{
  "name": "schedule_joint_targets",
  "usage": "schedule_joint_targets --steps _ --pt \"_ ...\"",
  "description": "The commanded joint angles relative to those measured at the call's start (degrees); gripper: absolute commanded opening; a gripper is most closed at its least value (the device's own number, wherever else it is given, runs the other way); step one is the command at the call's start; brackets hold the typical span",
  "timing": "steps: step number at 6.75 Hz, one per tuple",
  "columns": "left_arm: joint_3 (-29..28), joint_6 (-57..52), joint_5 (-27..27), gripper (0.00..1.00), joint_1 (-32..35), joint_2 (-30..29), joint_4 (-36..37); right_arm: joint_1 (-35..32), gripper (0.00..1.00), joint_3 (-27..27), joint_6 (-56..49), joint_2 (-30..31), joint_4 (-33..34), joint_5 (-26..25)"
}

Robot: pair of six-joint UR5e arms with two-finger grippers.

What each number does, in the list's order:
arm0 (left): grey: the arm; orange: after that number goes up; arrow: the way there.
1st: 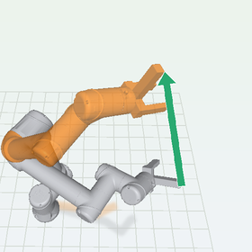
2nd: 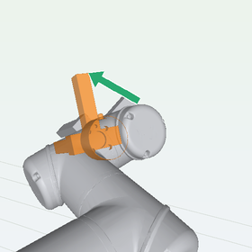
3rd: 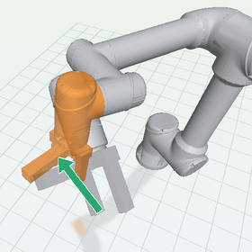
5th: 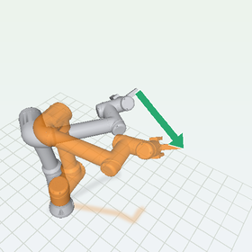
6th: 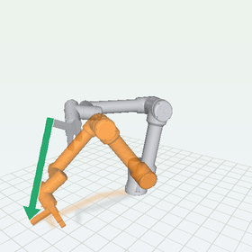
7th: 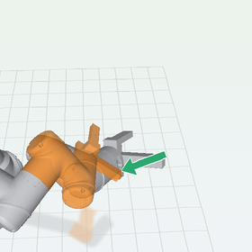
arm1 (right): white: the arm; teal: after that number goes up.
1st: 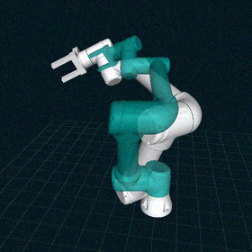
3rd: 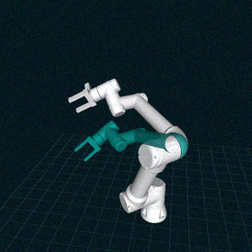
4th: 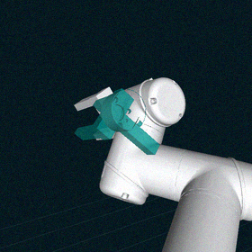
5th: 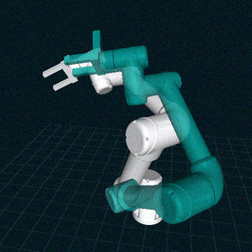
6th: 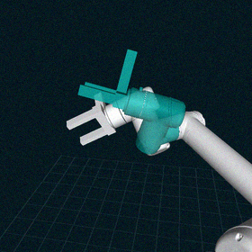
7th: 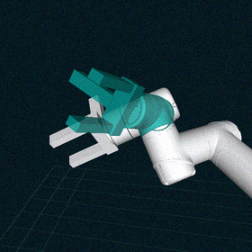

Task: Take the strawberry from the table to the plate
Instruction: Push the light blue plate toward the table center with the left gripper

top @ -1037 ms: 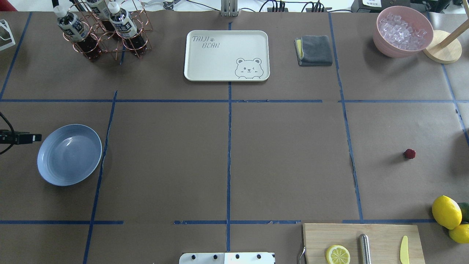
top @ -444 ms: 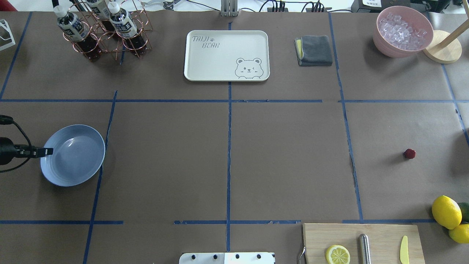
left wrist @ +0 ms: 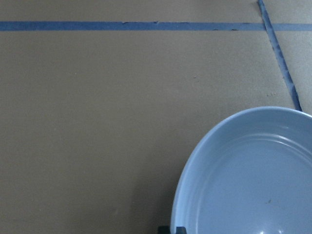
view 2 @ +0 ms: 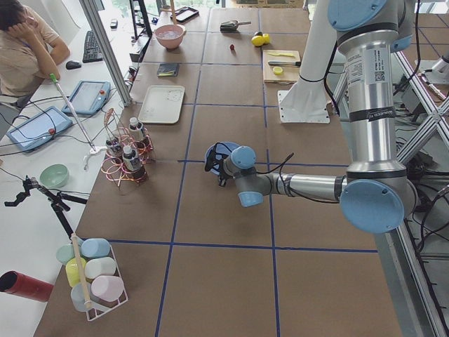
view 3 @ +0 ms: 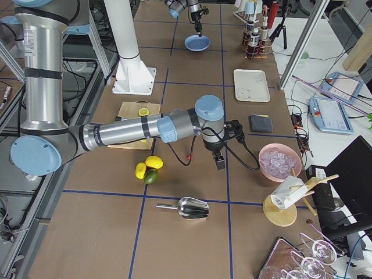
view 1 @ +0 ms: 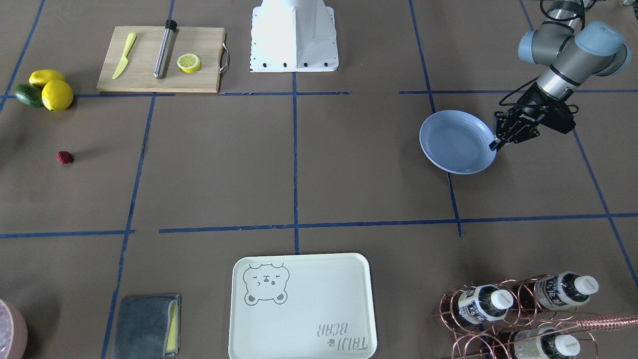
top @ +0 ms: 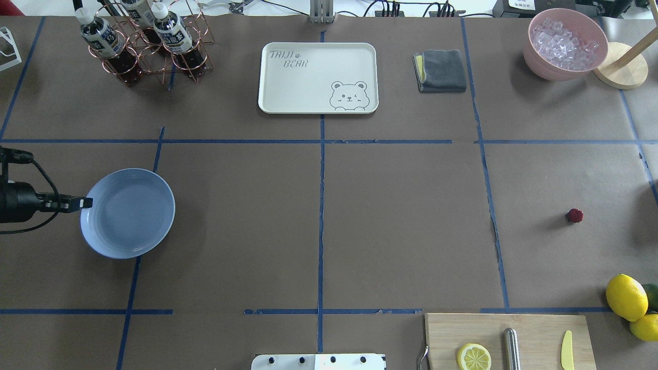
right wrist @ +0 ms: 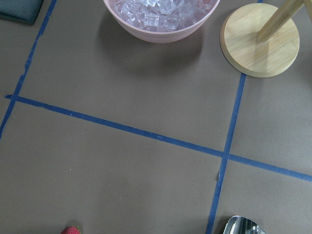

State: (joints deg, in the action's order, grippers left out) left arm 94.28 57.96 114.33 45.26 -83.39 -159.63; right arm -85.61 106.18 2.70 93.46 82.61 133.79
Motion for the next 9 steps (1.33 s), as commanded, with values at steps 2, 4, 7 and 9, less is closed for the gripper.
schedule_joint_targets --steps 2,4,7,9 --pt "3.8 3.0 -2.5 0.00 -1.7 -17.9 20.9 0.0 1.00 -0.2 0.0 0.3 0.0 0.1" --pt "2.4 5.6 -10.8 0.00 -9.3 -28.8 34.1 0.0 1.00 -0.2 1.3 0.3 0.0 0.1" --pt "-1.6 11.5 -17.0 0.00 -19.3 -34.9 35.4 0.0 1.00 -0.1 1.4 0.4 0.0 0.1" --pt "-1.9 11.6 -17.4 0.00 -20.5 -34.9 35.2 0.0 1.00 -0.1 1.4 0.4 0.0 0.1"
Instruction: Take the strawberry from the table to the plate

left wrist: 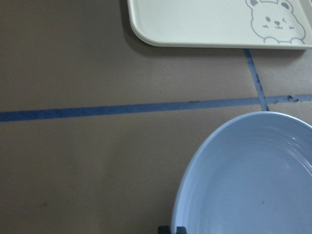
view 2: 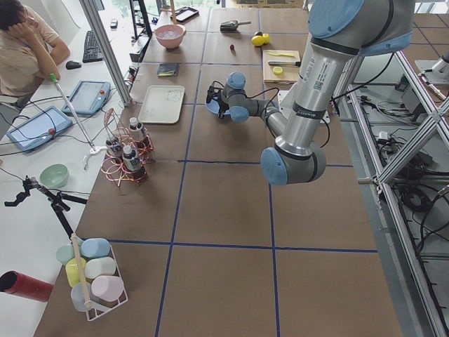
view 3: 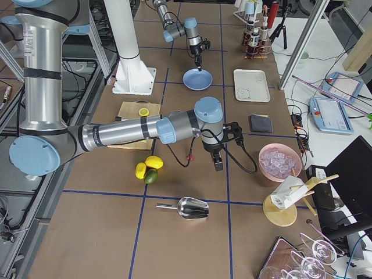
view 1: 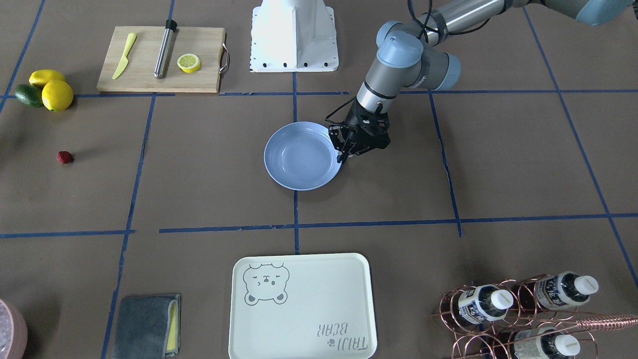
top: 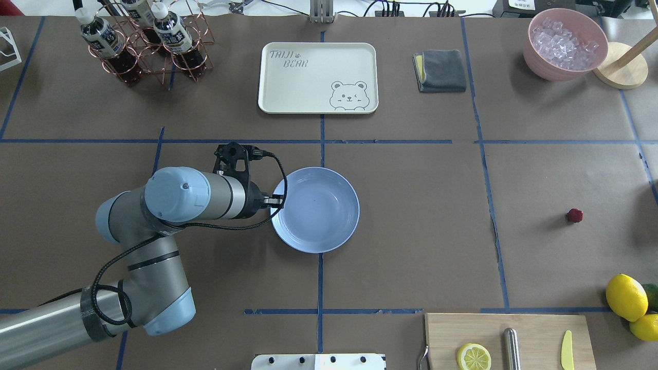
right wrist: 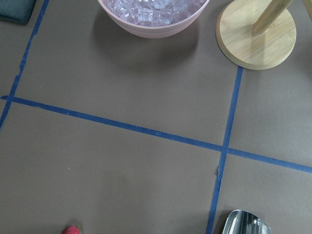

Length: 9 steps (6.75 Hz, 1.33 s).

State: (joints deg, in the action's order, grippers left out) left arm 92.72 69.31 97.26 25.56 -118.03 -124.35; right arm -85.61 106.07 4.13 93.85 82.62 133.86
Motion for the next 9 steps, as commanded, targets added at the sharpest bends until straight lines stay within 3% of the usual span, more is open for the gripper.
schedule_joint_targets --steps 1,2,3,4,6,7,9 --pt "-0.4 0.2 -0.3 0.00 -0.9 -0.4 -0.2 0.0 1.00 0.0 0.0 0.0 0.0 0.0" --pt "-0.4 0.2 -0.2 0.19 -0.9 -0.5 -0.3 0.0 1.00 -0.1 0.0 0.0 0.0 0.0" --pt "0.0 0.1 -0.3 0.99 -0.9 -0.3 -0.3 0.0 1.00 -0.1 0.0 -0.1 0.0 0.0" --pt "2.0 -0.6 -0.2 1.00 0.0 0.3 0.4 0.0 1.00 0.1 0.3 -0.4 -0.1 -0.1" --pt "11.1 -17.9 5.7 1.00 11.5 3.9 12.4 0.3 1.00 1.8 0.4 -0.9 -0.2 1.3" --pt "14.8 -30.5 10.8 1.00 18.7 7.6 17.0 1.0 1.00 2.6 0.4 -1.0 -0.2 1.6" --pt "13.9 -52.6 22.8 1.00 38.6 16.0 18.0 3.2 1.00 3.7 0.4 -1.2 -0.2 4.6"
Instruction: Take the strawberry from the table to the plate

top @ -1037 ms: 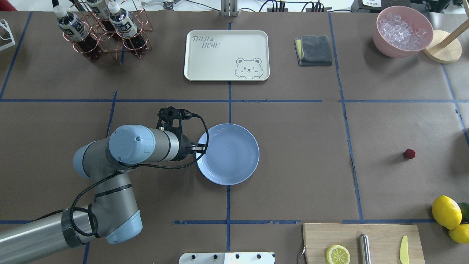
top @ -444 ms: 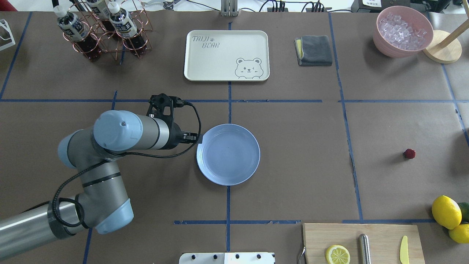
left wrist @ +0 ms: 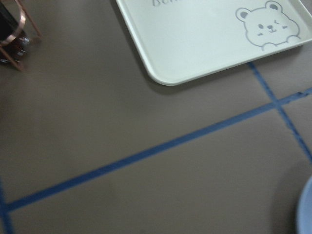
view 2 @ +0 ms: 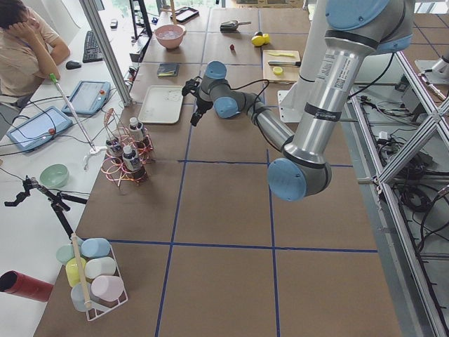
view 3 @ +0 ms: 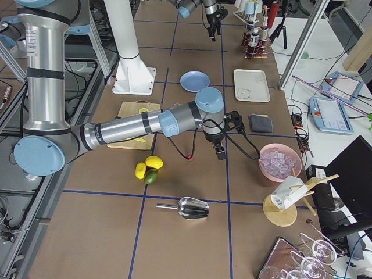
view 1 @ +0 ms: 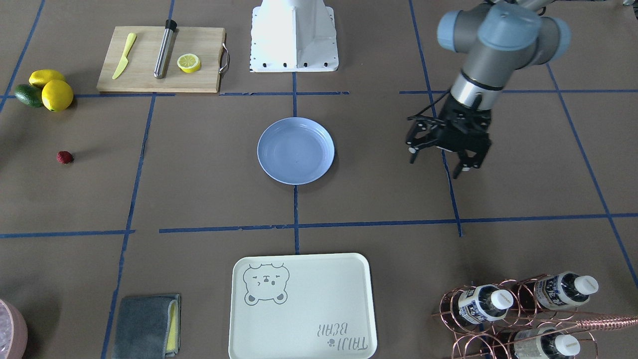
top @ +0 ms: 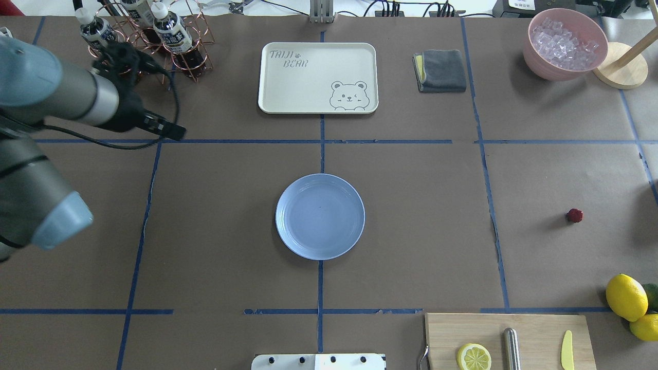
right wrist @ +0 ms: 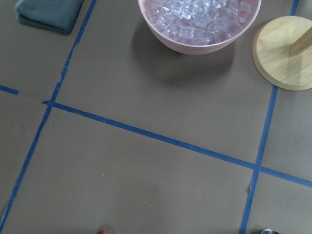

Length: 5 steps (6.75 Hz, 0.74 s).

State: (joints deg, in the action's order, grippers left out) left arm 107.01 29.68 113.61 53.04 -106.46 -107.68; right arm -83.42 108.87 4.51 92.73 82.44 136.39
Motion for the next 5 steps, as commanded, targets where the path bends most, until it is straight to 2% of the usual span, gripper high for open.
schedule_joint_targets --steps 1,2,3,4,5 --pt "-5.2 -25.1 12.0 1.00 21.3 6.3 6.6 1.2 1.00 1.2 0.1 -0.1 -0.1 5.3" --pt "-9.8 -33.8 14.3 1.00 27.1 6.3 16.2 2.6 1.00 1.6 0.0 -0.5 0.0 5.4" --pt "-13.3 -37.6 14.2 1.00 32.3 7.1 18.6 3.1 1.00 1.9 0.1 -0.4 0.0 5.5" --pt "-13.8 -38.5 14.6 1.00 37.4 11.0 18.3 4.5 1.00 3.3 3.4 -0.4 0.0 5.2" --pt "-13.8 -43.6 14.7 1.00 39.4 14.4 18.5 6.8 1.00 4.8 6.4 0.2 0.0 4.8"
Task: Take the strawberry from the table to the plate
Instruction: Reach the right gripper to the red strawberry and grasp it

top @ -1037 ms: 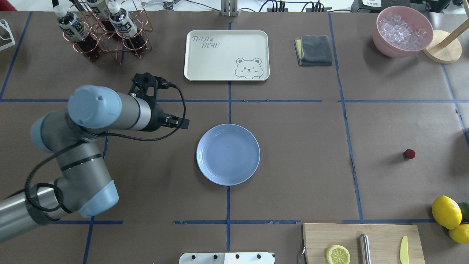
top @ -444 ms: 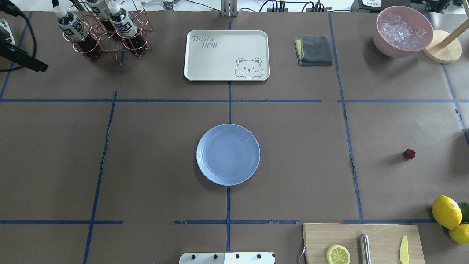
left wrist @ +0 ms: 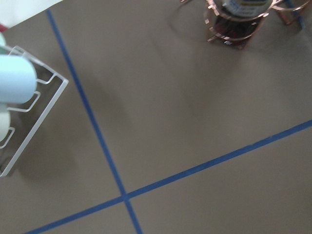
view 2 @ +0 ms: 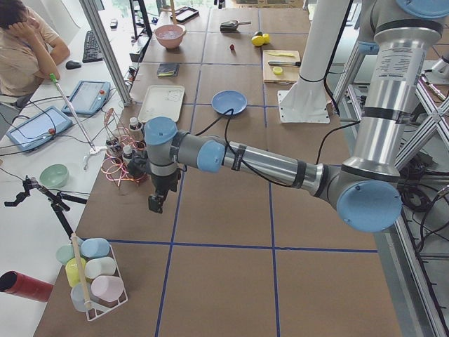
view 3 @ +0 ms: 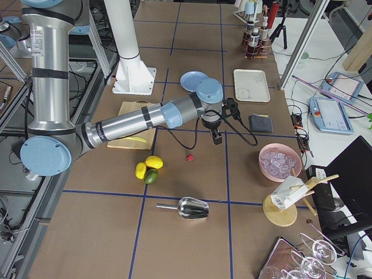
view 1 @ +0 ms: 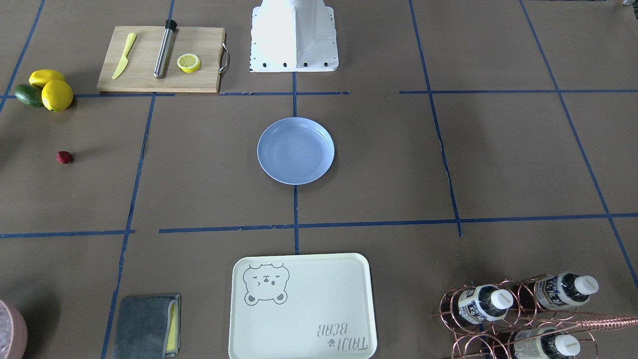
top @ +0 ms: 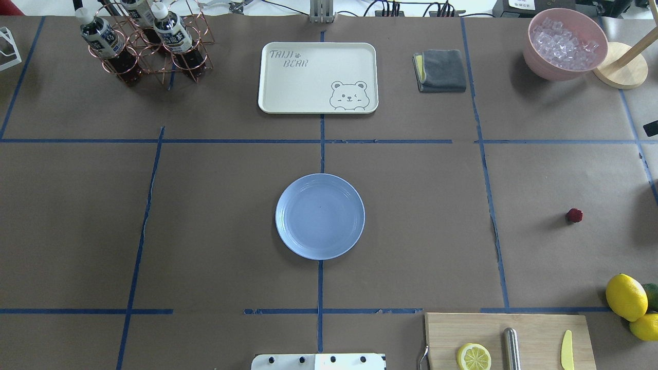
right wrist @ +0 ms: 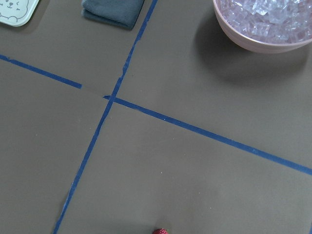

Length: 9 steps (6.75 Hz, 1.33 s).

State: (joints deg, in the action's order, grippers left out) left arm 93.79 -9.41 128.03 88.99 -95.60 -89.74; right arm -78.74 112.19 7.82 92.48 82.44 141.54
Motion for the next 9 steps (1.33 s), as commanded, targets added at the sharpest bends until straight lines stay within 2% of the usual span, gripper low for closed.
schedule_joint_targets --steps 1,2,3,5,6,8,9 --pt "0.6 -6.8 2.4 1.00 4.3 6.3 0.6 4.5 1.00 1.6 4.8 2.1 -0.5 -0.5" --pt "0.7 -6.9 2.7 1.00 4.2 6.1 0.7 7.1 1.00 1.2 6.0 6.3 -6.3 -4.0" --pt "0.9 -6.9 2.7 1.00 4.2 6.0 0.7 9.6 1.00 0.0 11.2 7.5 -11.8 -6.8" --pt "1.5 -6.9 2.8 1.00 4.2 5.8 0.7 18.3 0.99 -8.4 23.5 7.5 -28.3 -14.8" --pt "1.7 -6.9 2.8 1.00 4.2 5.9 0.7 23.1 1.00 -11.0 29.7 7.5 -35.4 -19.1" --pt "1.7 -6.9 2.8 1.00 4.1 5.7 0.6 27.8 0.99 -13.6 31.7 7.4 -37.1 -23.2" --pt "1.7 -6.9 2.8 1.00 4.1 5.7 0.5 28.5 0.99 -13.7 31.6 7.8 -37.1 -23.3"
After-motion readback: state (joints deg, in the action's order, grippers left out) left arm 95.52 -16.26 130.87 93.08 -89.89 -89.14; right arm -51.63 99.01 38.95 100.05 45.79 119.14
